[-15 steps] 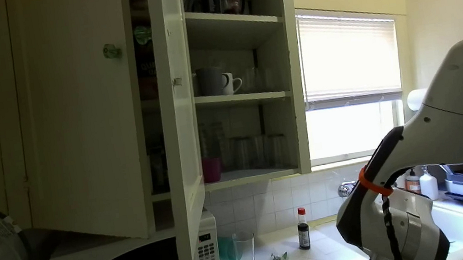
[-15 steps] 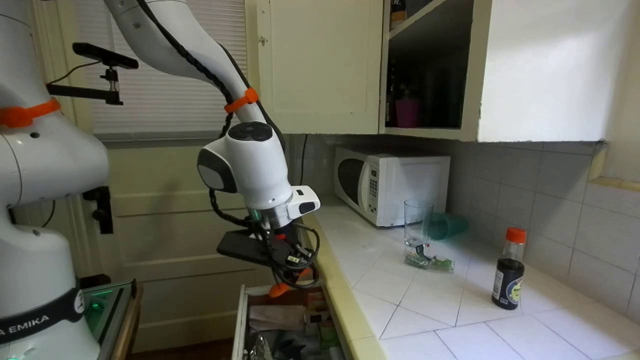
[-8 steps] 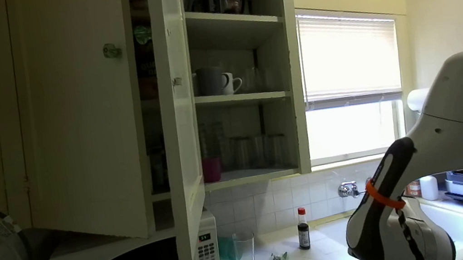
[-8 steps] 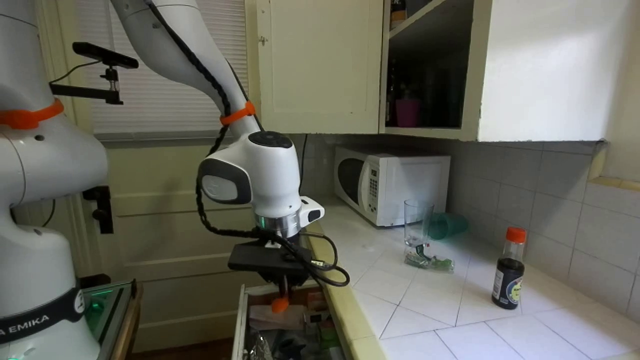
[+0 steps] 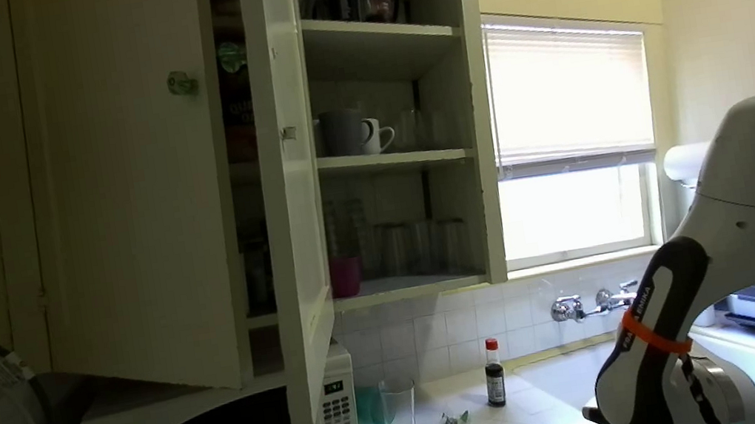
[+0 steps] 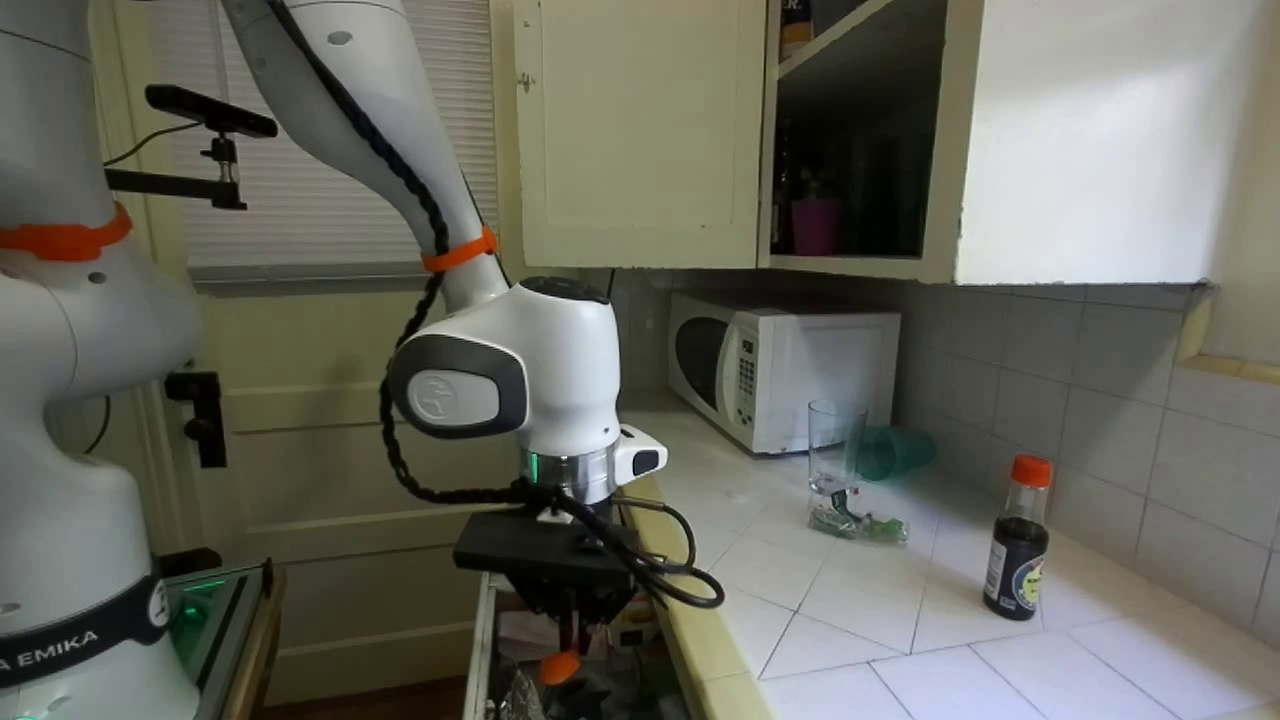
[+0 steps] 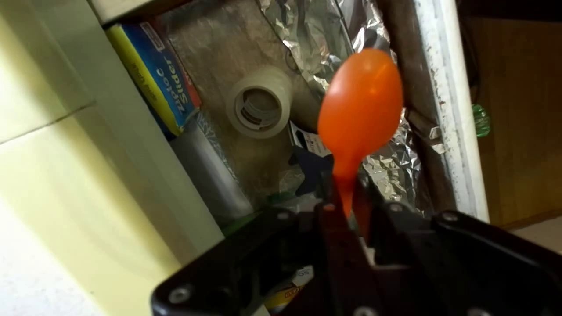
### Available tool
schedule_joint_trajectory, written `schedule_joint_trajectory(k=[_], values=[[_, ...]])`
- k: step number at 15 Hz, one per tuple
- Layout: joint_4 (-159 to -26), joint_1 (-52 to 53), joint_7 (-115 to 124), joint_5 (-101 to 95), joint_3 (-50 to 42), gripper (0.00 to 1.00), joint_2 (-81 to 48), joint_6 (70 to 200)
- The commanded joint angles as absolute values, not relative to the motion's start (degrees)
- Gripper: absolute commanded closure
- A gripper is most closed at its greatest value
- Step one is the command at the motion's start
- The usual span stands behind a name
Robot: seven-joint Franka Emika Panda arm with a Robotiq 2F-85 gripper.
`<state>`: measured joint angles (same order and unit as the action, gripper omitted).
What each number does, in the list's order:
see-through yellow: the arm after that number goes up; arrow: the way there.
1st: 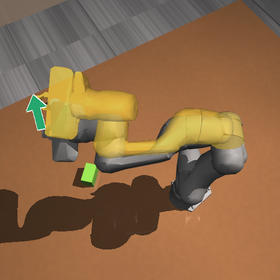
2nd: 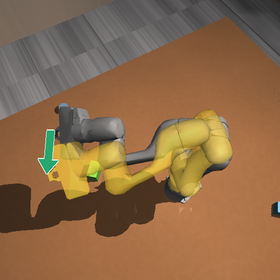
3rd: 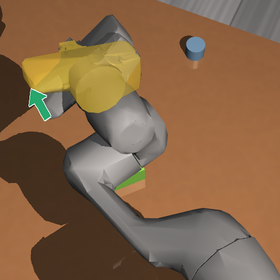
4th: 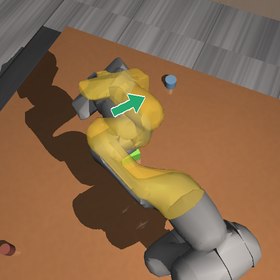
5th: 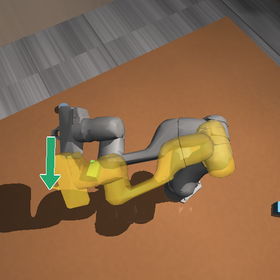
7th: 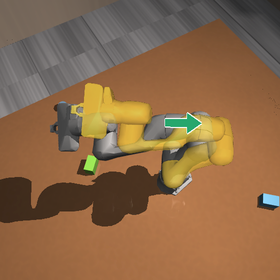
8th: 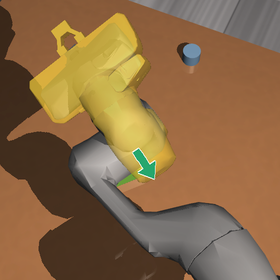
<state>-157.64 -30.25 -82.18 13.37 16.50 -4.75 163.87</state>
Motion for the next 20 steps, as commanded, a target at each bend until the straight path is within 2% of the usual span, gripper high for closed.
schedule_joint_trajectory(k=[1,2,7,9,13,20], values=[[-157.6,-30.3,-82.2,13.4,16.8,0.96,-4.7,163.9],[-157.4,-22.4,-80.8,11.1,9.2,0.96,-5.3,165.6],[-156.9,-10.2,-62.6,-14.4,-8.4,0.96,-5.3,167.5],[-154.6,-7.8,-54.7,-24.0,-11.6,0.96,-7.0,166.7],[-152.2,-6.0,-41.6,-38.2,-12.6,0.96,-8.3,167.1],[-150.9,-2.0,-33.9,-45.9,-11.6,0.96,-12.5,169.4]])
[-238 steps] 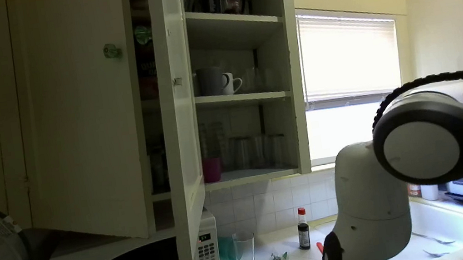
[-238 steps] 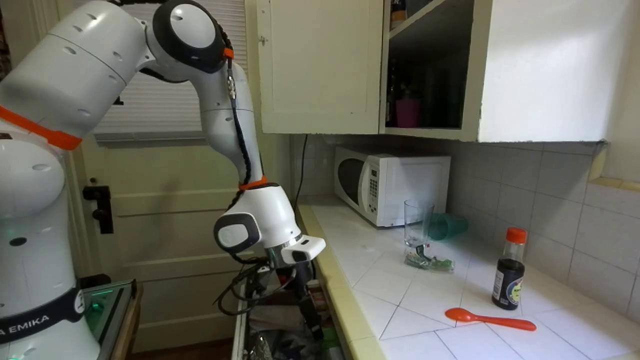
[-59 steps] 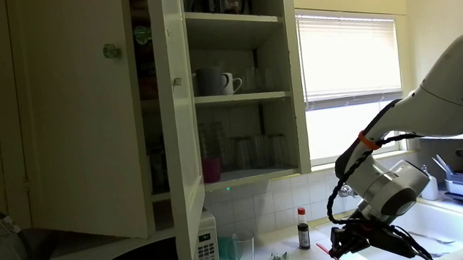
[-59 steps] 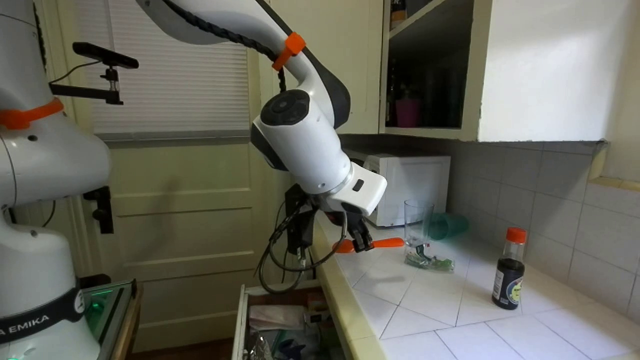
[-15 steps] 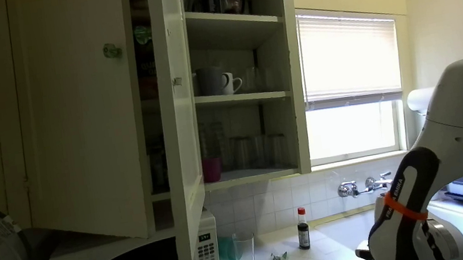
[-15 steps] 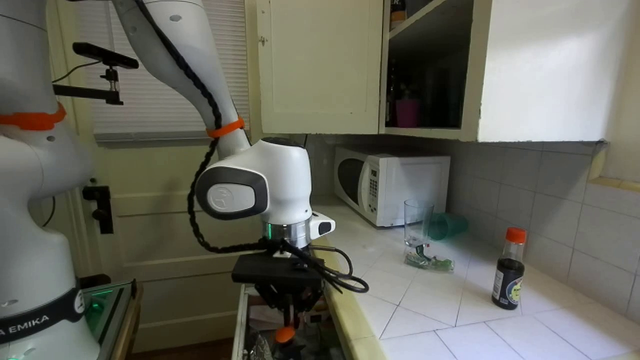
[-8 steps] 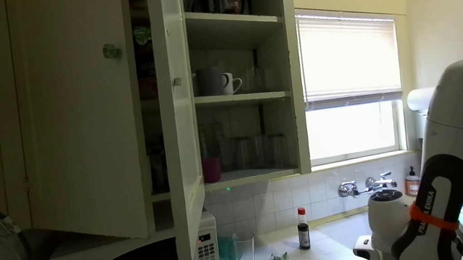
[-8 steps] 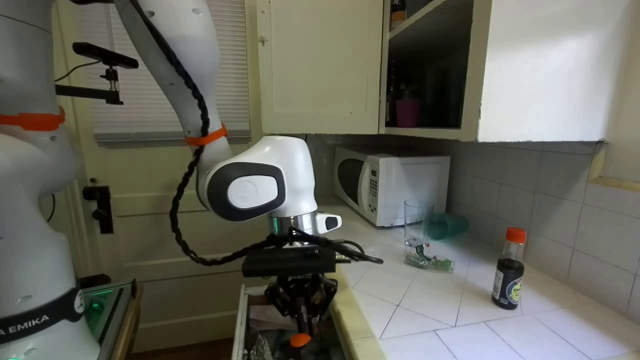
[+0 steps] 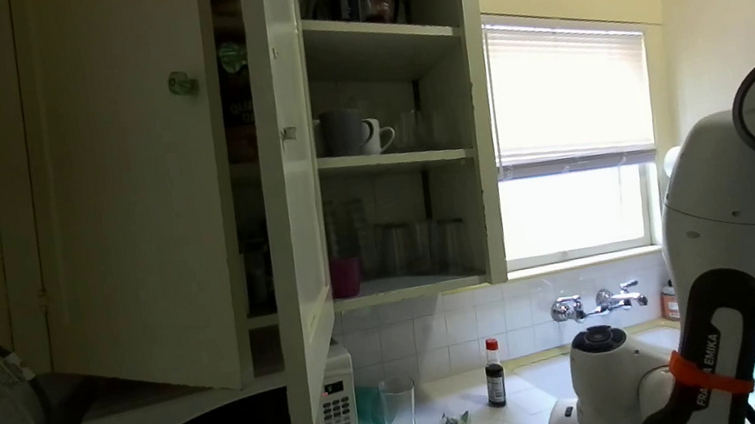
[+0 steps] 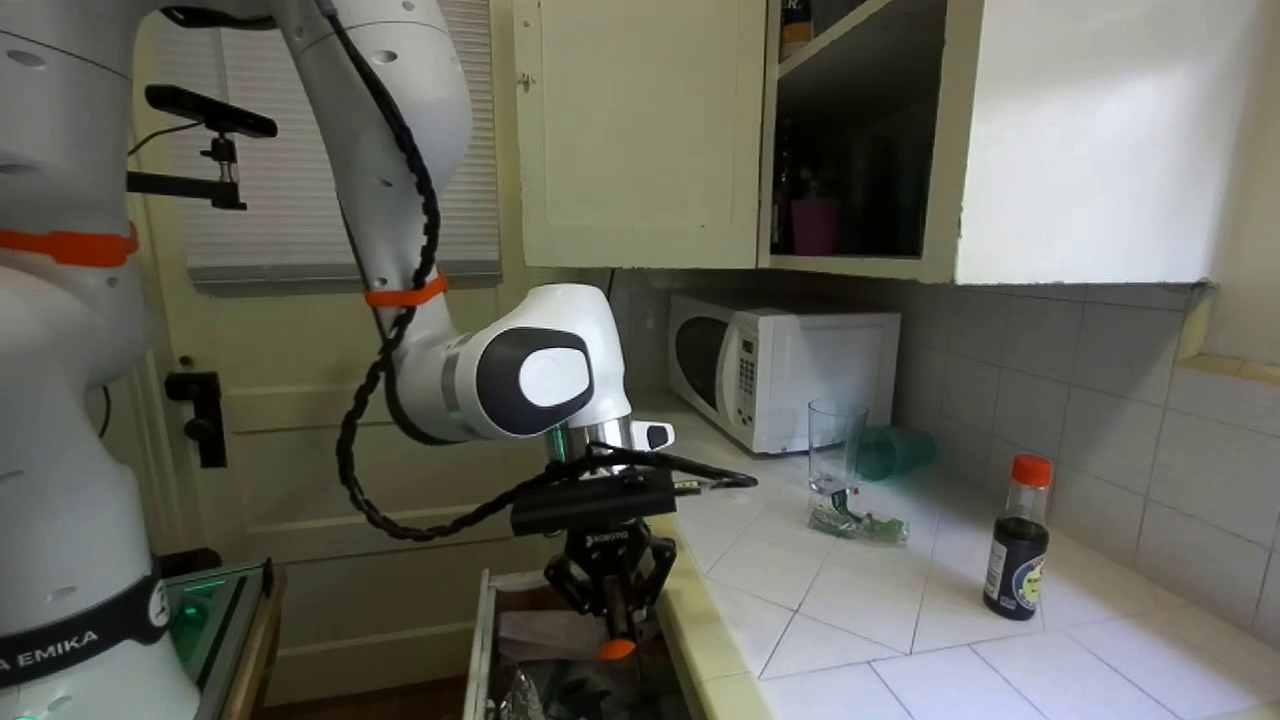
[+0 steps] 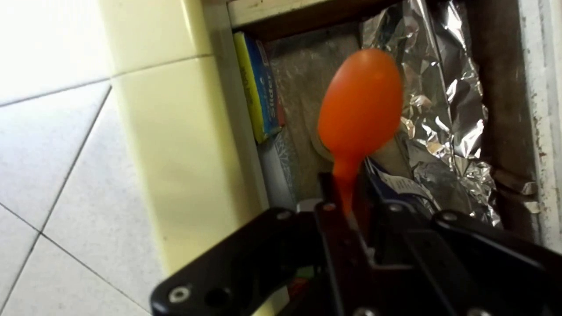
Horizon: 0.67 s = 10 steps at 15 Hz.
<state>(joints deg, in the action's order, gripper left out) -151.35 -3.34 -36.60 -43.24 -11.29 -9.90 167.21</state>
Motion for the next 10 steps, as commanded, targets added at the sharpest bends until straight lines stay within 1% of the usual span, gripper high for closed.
schedule_joint_trajectory(k=[1,4,7,8,9,10], values=[[-151.2,-1.5,-33.5,-46.3,-11.7,0.96,-12.6,169.6],[-151.1,-0.1,-32.2,-48.1,-12.3,0.96,-14.2,171.2],[-150.4,2.6,-28.2,-54.8,-15.2,0.96,-14.2,172.6],[-150.2,3.2,-27.0,-56.7,-16.0,0.60,-14.1,172.7],[-150.0,3.7,-25.8,-58.3,-16.5,0.58,-14.1,172.8],[-149.8,4.3,-24.6,-60.1,-17.2,0.52,-13.9,172.7]])
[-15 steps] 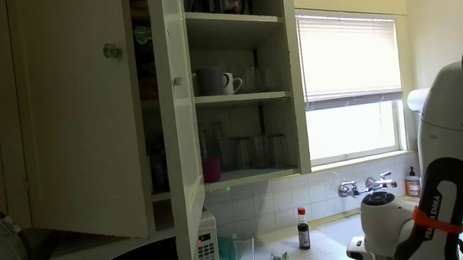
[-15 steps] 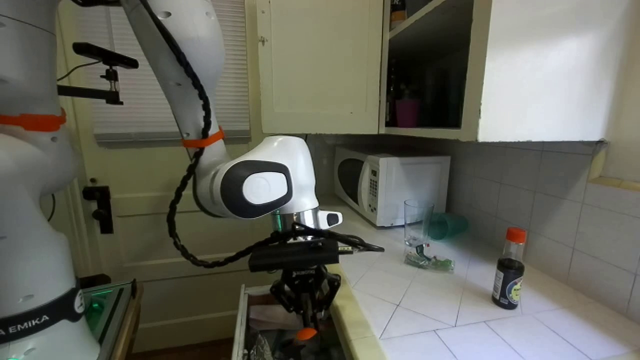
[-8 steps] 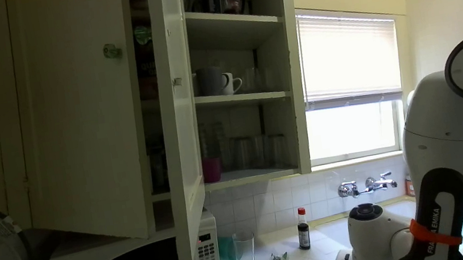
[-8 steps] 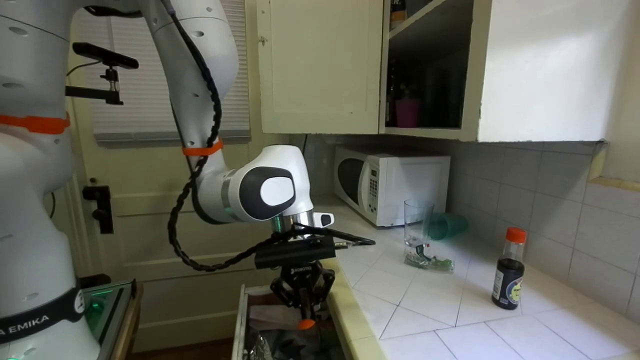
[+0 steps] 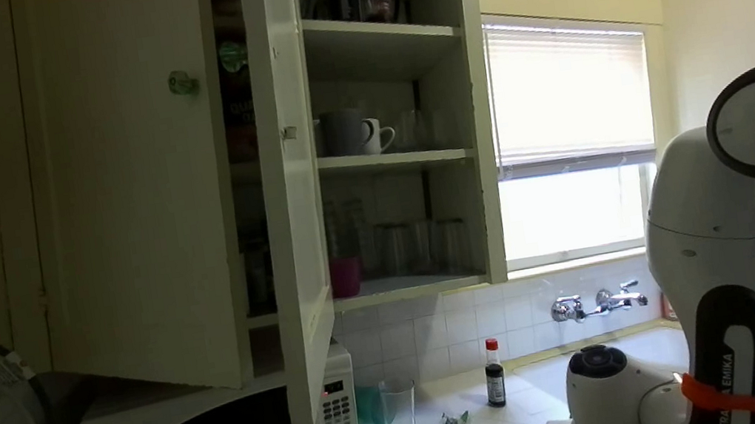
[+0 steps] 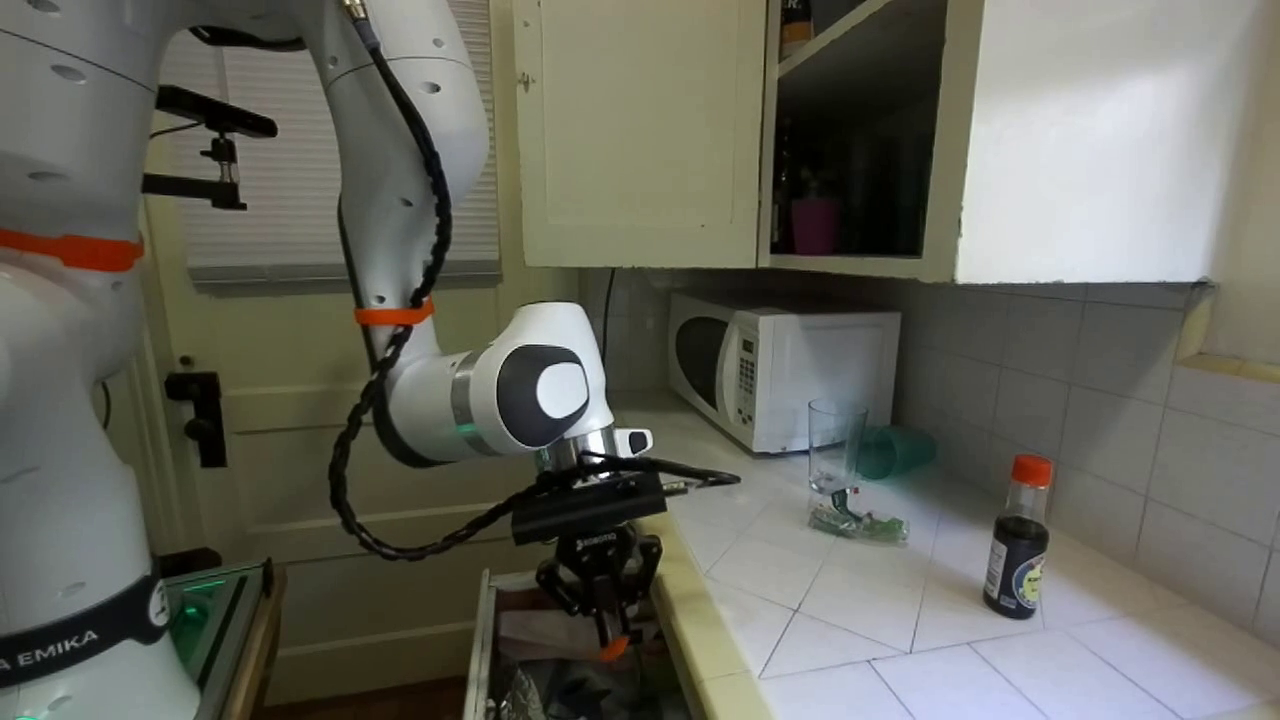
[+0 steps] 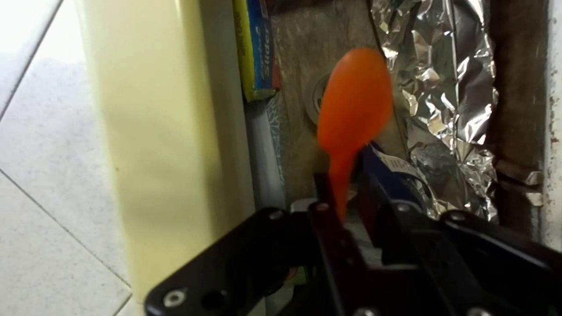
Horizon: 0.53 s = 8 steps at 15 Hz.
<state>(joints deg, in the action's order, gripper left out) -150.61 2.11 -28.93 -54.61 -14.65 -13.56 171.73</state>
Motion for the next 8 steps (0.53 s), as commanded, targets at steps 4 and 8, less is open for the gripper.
schedule_joint_trajectory(k=[4,8], values=[[-149.1,5.7,-20.5,-65.5,-18.6,0.21,-13.9,172.8],[-152.7,4.6,-20.6,-62.2,-16.8,0.00,-11.4,174.2]])
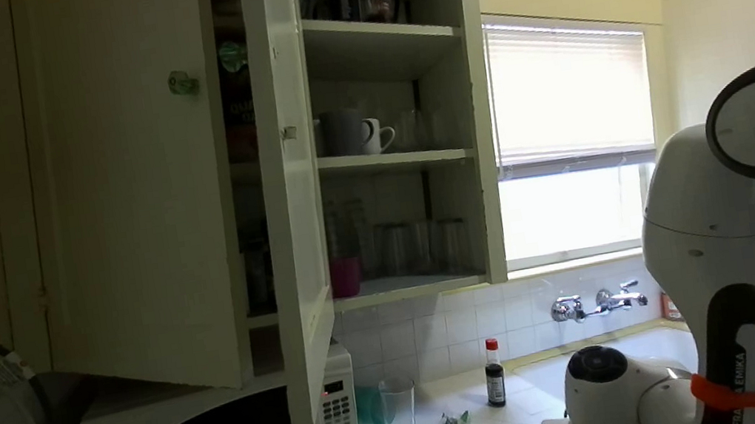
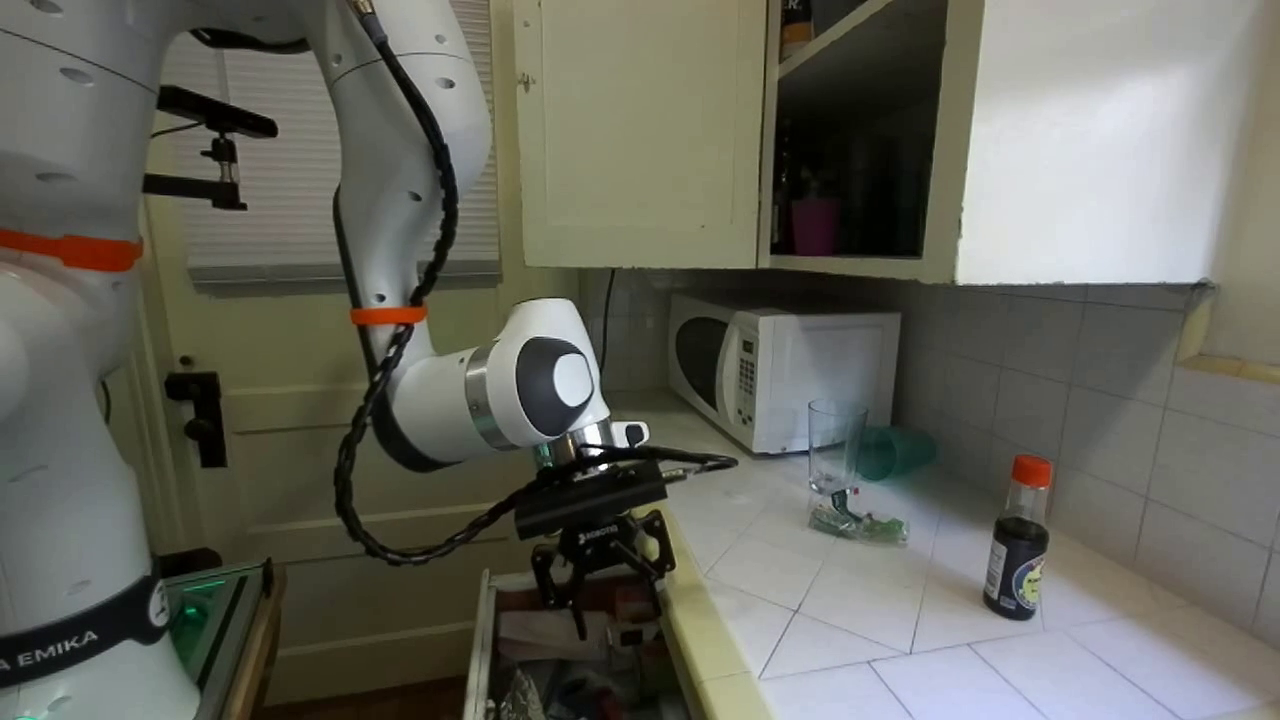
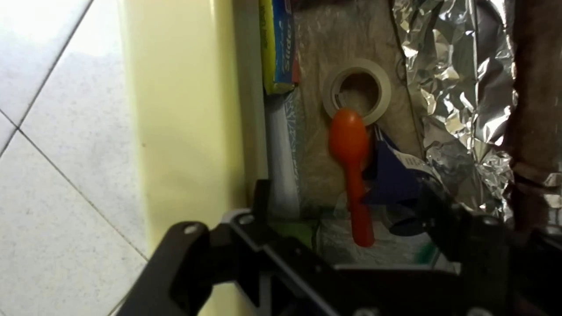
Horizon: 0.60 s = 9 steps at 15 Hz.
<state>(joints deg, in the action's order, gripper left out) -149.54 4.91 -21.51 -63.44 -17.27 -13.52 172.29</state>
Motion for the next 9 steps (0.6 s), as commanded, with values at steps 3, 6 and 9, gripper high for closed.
schedule_joint_trajectory(k=[3,6,9], values=[[-158.9,-1.5,-22.2,-58.8,-11.3,0.00,-8.2,178.5],[-158.3,-5.5,-16.9,-56.8,-7.2,0.00,-15.8,186.7],[-159.6,-7.2,-5.3,-60.1,-7.1,0.00,-12.2,182.6]])
